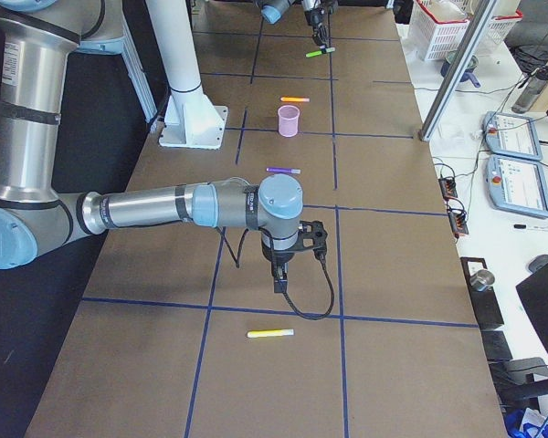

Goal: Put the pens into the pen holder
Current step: 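Lift the green highlighter and carry it over the pink cup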

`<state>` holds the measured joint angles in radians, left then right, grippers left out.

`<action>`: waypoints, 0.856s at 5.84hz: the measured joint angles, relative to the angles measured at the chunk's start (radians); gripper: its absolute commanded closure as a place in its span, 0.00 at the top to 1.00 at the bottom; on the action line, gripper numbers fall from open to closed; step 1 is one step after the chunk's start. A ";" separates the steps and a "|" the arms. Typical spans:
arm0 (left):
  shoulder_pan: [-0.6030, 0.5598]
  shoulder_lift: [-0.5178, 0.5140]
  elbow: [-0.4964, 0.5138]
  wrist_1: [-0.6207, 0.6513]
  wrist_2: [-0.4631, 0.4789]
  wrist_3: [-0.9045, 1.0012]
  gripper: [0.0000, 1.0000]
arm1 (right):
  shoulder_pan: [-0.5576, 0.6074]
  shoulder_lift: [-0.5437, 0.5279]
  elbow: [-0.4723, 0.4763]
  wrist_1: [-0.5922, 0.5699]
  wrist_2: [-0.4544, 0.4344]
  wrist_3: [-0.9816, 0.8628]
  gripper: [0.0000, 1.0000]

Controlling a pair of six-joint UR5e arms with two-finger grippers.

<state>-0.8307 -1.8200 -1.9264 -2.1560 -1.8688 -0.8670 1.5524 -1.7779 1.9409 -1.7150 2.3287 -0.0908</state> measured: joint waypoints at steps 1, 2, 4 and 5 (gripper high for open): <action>0.083 -0.035 -0.048 0.001 0.159 -0.043 0.00 | 0.000 0.000 0.000 0.000 0.000 0.000 1.00; 0.212 -0.075 -0.067 0.004 0.364 -0.096 0.00 | 0.000 0.000 0.000 0.000 0.001 0.000 1.00; 0.436 -0.186 -0.009 0.014 0.733 -0.145 0.00 | 0.000 0.000 -0.001 -0.001 0.001 0.001 1.00; 0.500 -0.255 0.059 0.017 0.855 -0.152 0.00 | 0.000 0.000 -0.002 -0.001 0.001 0.002 1.00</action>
<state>-0.3306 -2.0752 -1.8673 -2.1386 -1.0137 -1.0194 1.5524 -1.7779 1.9387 -1.7158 2.3301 -0.0891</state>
